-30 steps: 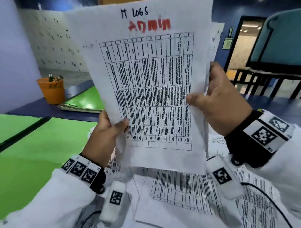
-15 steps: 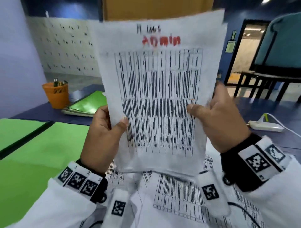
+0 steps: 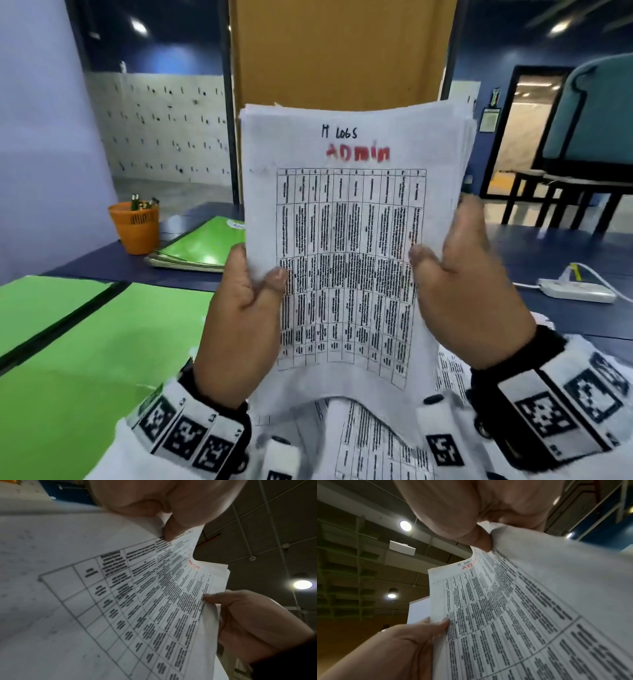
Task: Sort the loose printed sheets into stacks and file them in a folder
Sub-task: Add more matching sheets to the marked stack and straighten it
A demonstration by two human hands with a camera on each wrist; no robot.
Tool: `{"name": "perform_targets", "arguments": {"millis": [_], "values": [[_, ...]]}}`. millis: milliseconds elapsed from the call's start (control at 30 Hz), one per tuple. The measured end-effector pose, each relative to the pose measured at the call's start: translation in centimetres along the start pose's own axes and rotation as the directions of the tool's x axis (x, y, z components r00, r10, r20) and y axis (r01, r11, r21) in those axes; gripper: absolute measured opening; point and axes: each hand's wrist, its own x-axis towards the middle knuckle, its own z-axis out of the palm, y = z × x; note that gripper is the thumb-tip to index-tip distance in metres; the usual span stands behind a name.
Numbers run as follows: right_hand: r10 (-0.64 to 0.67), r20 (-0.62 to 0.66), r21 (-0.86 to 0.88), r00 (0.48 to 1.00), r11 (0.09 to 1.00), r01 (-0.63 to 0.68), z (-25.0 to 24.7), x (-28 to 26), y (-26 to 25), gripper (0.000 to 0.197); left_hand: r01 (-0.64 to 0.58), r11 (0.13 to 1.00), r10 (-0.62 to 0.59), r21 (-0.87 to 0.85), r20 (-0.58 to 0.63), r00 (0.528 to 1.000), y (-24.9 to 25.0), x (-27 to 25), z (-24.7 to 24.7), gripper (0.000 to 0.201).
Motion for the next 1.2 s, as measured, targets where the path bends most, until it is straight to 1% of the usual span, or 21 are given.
{"name": "perform_targets", "arguments": {"millis": [67, 133, 167, 267, 300, 400, 467, 533, 567, 600, 667, 733, 833, 900, 933, 1000, 1033, 1067, 1100, 1133, 1200], "values": [[0.018, -0.009, 0.016, 1.0, 1.0, -0.018, 0.2, -0.5, 0.0, 0.03, 0.037, 0.998, -0.038, 0.042, 0.018, 0.999, 0.3, -0.1, 0.2, 0.027], [0.096, -0.001, 0.094, 0.995, 0.991, -0.095, 0.1, -1.2, 0.3, 0.03, 0.118, 0.993, -0.118, 0.012, 0.019, 0.993, 0.0, -0.2, -0.1, 0.028], [0.151, 0.03, 0.139, 0.988, 0.978, -0.154, 0.1, -1.6, 0.6, 0.032, 0.16, 0.987, -0.16, -0.014, 0.017, 0.987, -0.2, -0.2, -0.2, 0.03], [0.294, 0.187, 0.194, 0.937, 0.924, -0.328, 0.2, -2.3, 1.9, 0.034, 0.281, 0.955, -0.279, -0.095, 0.038, 0.96, -1.0, -0.2, -0.6, 0.037], [0.331, 0.212, 0.196, 0.92, 0.907, -0.372, 0.2, -2.2, 2.3, 0.036, 0.315, 0.941, -0.31, -0.123, 0.058, 0.949, -1.2, -0.1, -0.8, 0.039], [0.416, 0.214, 0.223, 0.884, 0.86, -0.459, 0.4, -2.4, 2.9, 0.045, 0.39, 0.905, -0.376, -0.169, 0.109, 0.92, -1.6, -0.1, -1.2, 0.04], [0.417, 0.241, 0.222, 0.877, 0.855, -0.468, 0.7, -2.8, 3.1, 0.048, 0.409, 0.9, -0.395, -0.154, 0.112, 0.912, -1.9, -0.2, -1.2, 0.039], [0.368, 0.248, 0.207, 0.896, 0.883, -0.42, 1.5, -3.2, 3.5, 0.045, 0.387, 0.915, -0.378, -0.109, 0.094, 0.921, -2.0, -0.2, -0.9, 0.036], [0.341, 0.234, 0.202, 0.91, 0.899, -0.389, 1.6, -3.2, 3.3, 0.039, 0.365, 0.927, -0.358, -0.083, 0.089, 0.929, -1.8, -0.1, -0.7, 0.034], [0.319, 0.191, 0.193, 0.928, 0.915, -0.355, 1.6, -2.9, 2.8, 0.032, 0.339, 0.939, -0.333, -0.058, 0.086, 0.939, -1.7, 0.0, -0.5, 0.034], [0.277, 0.111, 0.194, 0.954, 0.936, -0.294, 1.3, -2.3, 2.5, 0.026, 0.306, 0.951, -0.303, -0.053, 0.054, 0.951, -1.5, 0.4, -0.3, 0.032], [0.279, 0.092, 0.194, 0.956, 0.937, -0.292, 1.1, -1.8, 2.6, 0.023, 0.325, 0.94, -0.325, -0.104, 0.02, 0.945, -1.6, 0.5, -0.4, 0.031], [0.329, 0.145, 0.004, 0.933, 0.943, -0.333, 0.2, -1.7, 2.2, 0.016, 0.381, 0.918, -0.377, -0.109, 0.061, 0.924, -1.8, -0.4, -0.4, 0.032], [0.293, 0.068, -0.042, 0.954, 0.956, -0.29, -1.0, -0.8, 1.4, 0.022, 0.4, 0.911, -0.393, -0.095, 0.086, 0.915, -2.1, -0.7, -0.4, 0.031], [0.226, 0.015, -0.024, 0.974, 0.974, -0.226, -1.9, -0.1, 0.8, 0.033, 0.404, 0.91, -0.396, -0.091, 0.091, 0.914, -2.2, -0.7, -0.4, 0.03], [0.03, -0.064, -0.049, 0.997, 0.998, -0.033, -3.5, 1.4, -0.7, 0.076, 0.405, 0.909, -0.394, -0.097, 0.113, 0.912, -2.2, -0.7, -0.4, 0.03], [-0.072, -0.067, -0.106, 0.995, 0.992, 0.065, -4.2, 2.2, -1.6, 0.093, 0.401, 0.911, -0.388, -0.1, 0.126, 0.913, -2.1, -0.6, -0.4, 0.032], [-0.158, -0.038, -0.178, 0.987, 0.973, 0.149, -4.6, 2.9, -2.4, 0.099, 0.4, 0.911, -0.386, -0.103, 0.136, 0.912, -2.1, -0.6, -0.5, 0.033], [-0.213, 0.007, -0.263, 0.977, 0.942, 0.208, -4.9, 3.7, -2.8, 0.097, 0.405, 0.908, -0.389, -0.107, 0.143, 0.91, -2.1, -0.6, -0.6, 0.035], [-0.244, 0.046, -0.329, 0.969, 0.912, 0.245, -5.2, 4.3, -3.0, 0.088, 0.415, 0.902, -0.396, -0.118, 0.153, 0.905, -2.2, -0.6, -0.6, 0.036], [-0.271, 0.049, -0.379, 0.961, 0.885, 0.269, -5.3, 5.1, -3.4, 0.065, 0.439, 0.886, -0.414, -0.151, 0.169, 0.894, -2.5, -0.6, -0.7, 0.038]]}}
